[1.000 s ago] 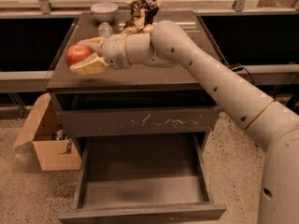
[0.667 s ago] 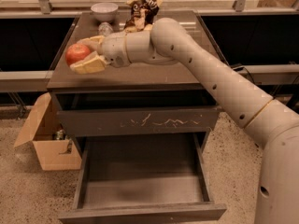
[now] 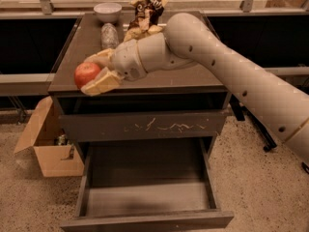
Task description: Place apple into middle drawer
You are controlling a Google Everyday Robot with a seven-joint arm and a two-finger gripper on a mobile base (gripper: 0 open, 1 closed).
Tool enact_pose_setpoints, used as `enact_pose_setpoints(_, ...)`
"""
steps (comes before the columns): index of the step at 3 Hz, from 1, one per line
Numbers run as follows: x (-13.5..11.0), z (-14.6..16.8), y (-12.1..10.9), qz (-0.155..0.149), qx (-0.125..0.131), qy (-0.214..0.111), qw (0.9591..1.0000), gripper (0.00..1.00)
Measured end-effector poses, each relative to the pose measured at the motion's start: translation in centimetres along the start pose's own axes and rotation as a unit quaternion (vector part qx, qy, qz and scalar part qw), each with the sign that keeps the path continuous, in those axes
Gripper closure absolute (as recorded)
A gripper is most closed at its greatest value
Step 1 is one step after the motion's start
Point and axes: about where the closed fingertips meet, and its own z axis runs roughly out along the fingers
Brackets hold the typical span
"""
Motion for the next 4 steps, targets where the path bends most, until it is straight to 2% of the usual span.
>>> enact_pose_setpoints(1,2.2,-1.7,4.2,0.021,0.002,-0.007,0.9998,1.00)
enact_pose_setpoints(2,8.8,-3.0,8.1,0.090,0.029,-0.024,0.9952,1.00)
enact_pose_setpoints(3,8.8,-3.0,8.1,0.090,0.029,-0.024,0.9952,1.00)
enact_pose_setpoints(4,11.7,-3.9,9.2,0.111,0.045,-0.008,0.9928,1.00)
